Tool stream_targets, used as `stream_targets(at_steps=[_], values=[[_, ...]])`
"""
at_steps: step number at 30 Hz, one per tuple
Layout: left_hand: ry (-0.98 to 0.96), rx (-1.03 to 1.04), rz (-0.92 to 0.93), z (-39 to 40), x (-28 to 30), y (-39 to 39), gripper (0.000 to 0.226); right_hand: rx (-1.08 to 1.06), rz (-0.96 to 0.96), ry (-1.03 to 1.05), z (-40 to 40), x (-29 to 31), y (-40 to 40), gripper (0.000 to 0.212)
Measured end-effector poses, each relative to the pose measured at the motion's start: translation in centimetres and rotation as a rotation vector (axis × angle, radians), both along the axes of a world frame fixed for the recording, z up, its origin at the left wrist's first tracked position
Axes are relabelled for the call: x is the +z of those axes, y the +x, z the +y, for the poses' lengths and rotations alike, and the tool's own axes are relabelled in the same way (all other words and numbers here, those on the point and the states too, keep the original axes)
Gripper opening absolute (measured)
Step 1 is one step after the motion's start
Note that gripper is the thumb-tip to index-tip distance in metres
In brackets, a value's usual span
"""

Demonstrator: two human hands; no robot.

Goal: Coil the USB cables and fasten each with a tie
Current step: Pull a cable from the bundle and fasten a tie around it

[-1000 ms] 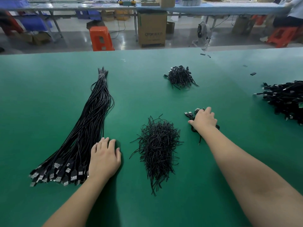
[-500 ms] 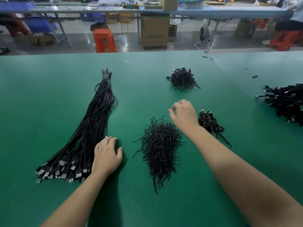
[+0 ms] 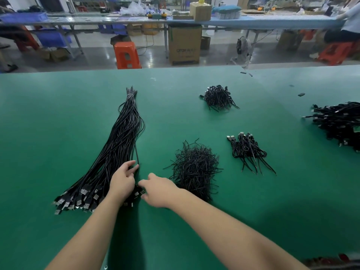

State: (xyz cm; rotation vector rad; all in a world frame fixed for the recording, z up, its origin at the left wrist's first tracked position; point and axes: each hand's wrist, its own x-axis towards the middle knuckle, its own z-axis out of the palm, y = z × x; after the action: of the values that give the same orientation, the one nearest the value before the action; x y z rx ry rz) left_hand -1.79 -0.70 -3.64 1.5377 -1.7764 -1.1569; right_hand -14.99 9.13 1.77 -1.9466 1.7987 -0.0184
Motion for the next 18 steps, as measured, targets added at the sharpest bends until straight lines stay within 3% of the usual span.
stream_targets(at_steps=[4,12,14,18], values=[[0.021,-0.008,0.017,0.0,0.5,0.0,0.05,-0.035,-0.019,-0.017,0.0,-0.6,0.7,0.045],[0.068,0.094,0.129,0.0,1.4,-0.4,0.027,-0.021,-0.066,-0.041,0.5,-1.5,1.9,0.041],[0.096,0.065,0.142,-0.2,1.4,-0.2,0.03,-0.061,-0.108,-0.056,0.6,-1.7,2.1,0.038],[0.238,0.076,0.318,-0.9,1.2,0.5,0.03,-0.08,-0.128,-0.062,0.1,-1.9,1.9,0.057]])
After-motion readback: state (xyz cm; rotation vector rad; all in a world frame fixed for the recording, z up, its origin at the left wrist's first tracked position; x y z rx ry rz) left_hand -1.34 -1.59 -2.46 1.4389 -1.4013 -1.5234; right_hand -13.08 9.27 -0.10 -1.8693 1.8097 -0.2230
